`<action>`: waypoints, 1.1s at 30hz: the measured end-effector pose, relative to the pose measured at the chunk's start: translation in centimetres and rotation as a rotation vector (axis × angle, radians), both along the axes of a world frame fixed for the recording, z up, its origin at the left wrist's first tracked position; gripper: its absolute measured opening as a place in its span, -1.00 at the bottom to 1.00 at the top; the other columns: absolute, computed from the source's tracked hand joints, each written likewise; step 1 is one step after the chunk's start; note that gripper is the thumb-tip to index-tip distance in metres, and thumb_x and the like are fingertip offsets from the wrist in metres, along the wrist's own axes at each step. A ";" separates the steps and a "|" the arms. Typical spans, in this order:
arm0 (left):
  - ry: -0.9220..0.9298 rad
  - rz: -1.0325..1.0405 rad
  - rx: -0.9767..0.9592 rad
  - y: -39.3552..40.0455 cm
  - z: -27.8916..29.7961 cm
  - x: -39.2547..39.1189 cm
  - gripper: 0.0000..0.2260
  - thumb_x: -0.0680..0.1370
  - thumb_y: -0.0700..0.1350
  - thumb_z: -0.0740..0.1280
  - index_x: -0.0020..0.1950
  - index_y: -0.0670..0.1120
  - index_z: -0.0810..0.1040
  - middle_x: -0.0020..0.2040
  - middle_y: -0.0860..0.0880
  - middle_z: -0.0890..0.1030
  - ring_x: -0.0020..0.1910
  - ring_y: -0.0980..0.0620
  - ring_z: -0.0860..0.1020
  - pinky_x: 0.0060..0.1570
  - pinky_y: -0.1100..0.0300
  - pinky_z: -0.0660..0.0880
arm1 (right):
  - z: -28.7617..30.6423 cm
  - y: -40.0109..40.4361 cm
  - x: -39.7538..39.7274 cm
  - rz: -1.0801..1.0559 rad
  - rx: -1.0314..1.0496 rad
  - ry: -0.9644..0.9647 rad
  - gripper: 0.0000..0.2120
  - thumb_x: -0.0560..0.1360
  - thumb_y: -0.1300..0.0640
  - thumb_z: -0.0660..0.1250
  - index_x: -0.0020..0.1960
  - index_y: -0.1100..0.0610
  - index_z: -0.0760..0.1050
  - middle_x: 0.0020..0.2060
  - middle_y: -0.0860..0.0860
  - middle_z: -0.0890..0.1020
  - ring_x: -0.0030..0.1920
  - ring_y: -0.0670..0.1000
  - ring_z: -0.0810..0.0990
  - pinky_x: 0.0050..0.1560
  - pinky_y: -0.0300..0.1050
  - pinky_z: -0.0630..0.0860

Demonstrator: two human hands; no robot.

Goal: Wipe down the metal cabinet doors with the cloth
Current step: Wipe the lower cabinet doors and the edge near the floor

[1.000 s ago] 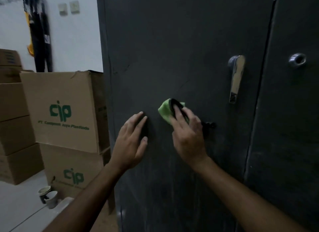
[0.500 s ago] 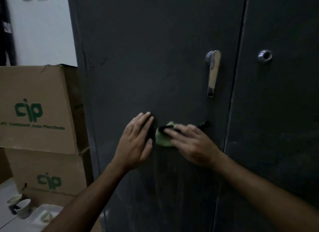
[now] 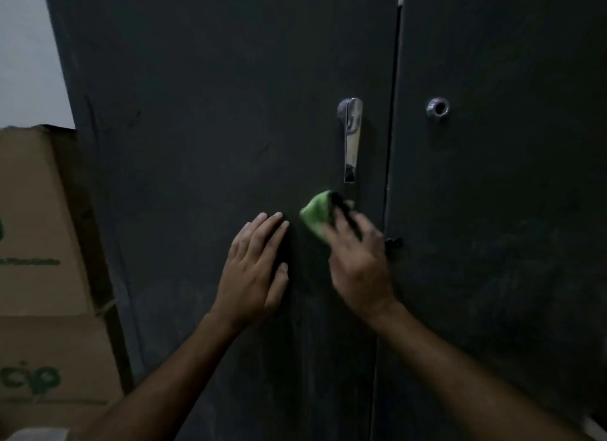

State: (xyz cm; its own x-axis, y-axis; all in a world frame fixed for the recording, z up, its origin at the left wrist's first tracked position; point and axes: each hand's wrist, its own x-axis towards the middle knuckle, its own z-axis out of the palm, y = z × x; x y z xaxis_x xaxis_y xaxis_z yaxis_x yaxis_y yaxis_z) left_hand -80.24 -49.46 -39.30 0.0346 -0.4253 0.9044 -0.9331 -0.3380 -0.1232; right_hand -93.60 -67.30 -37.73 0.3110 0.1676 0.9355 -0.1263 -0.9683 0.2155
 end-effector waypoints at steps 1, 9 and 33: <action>-0.005 0.005 -0.003 -0.2 0.0 0.2 -0.41 0.61 0.01 0.22 0.61 -0.20 0.35 0.65 -0.15 0.29 0.66 -0.12 0.18 0.63 -0.11 0.14 | -0.4 -0.1 -0.4 0.033 -0.184 0.127 -0.61 0.56 0.31 0.29 0.36 0.15 0.59 0.44 0.13 0.52 0.33 0.24 0.54 0.24 0.13 0.50; -0.064 0.019 -0.034 -0.9 -0.6 1.7 -0.37 0.62 0.08 0.20 0.66 -0.16 0.27 0.68 -0.10 0.23 0.68 -0.06 0.13 0.65 -0.04 0.06 | 1.4 -1.4 -1.8 -0.094 0.093 -0.076 -0.53 0.45 0.36 0.36 0.35 0.18 0.59 0.39 0.18 0.56 0.29 0.24 0.45 0.22 0.18 0.50; -0.067 0.065 -0.011 -0.8 -0.5 1.1 -0.35 0.61 0.10 0.21 0.64 -0.20 0.29 0.66 -0.15 0.26 0.68 -0.08 0.11 0.67 -0.04 0.03 | -0.7 -4.9 -7.2 -0.097 -0.281 0.248 -0.74 0.53 0.30 0.36 0.18 0.14 0.67 0.35 0.08 0.61 0.14 0.21 0.53 -0.01 0.12 0.60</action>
